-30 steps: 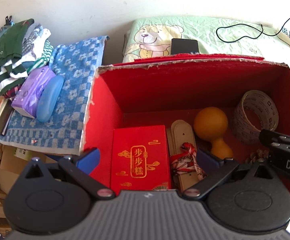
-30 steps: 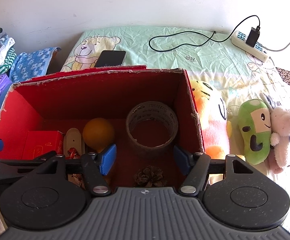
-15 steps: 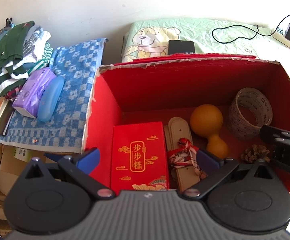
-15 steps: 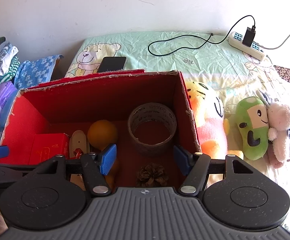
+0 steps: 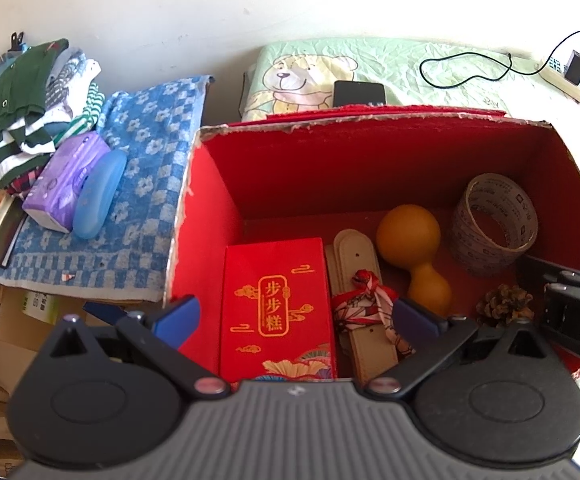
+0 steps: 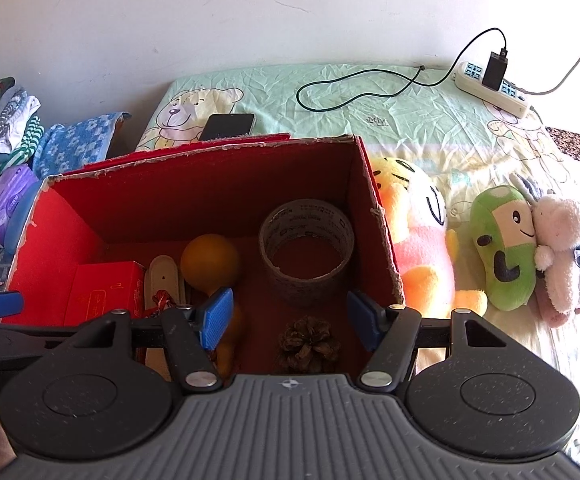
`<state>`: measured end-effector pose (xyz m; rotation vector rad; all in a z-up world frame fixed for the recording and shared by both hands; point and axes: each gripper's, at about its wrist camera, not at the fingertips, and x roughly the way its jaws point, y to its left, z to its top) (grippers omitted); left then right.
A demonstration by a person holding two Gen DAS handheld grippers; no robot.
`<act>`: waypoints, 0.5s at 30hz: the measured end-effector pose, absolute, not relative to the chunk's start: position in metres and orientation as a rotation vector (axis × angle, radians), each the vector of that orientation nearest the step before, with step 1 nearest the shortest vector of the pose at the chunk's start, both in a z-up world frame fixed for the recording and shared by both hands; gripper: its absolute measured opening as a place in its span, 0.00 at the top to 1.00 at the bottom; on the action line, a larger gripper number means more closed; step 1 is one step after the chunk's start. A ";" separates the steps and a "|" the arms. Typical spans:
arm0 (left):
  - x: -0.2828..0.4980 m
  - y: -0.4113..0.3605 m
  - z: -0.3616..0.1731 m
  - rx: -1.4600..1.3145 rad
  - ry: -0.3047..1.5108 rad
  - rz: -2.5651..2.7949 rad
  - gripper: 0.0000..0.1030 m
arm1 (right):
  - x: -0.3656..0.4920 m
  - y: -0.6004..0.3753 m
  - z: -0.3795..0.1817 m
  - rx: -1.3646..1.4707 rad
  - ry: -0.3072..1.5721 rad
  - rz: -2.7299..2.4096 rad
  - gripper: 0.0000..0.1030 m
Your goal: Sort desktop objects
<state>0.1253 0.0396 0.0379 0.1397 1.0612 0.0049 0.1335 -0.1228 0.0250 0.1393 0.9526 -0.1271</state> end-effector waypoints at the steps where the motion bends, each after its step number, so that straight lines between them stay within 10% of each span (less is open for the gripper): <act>1: 0.125 0.040 0.038 0.139 1.060 0.005 0.01 | 0.133 -0.123 0.025 0.141 0.952 -0.129 0.36; 15: 0.110 0.037 0.043 0.137 1.052 0.050 0.01 | 0.118 -0.127 0.028 0.152 0.916 -0.095 0.36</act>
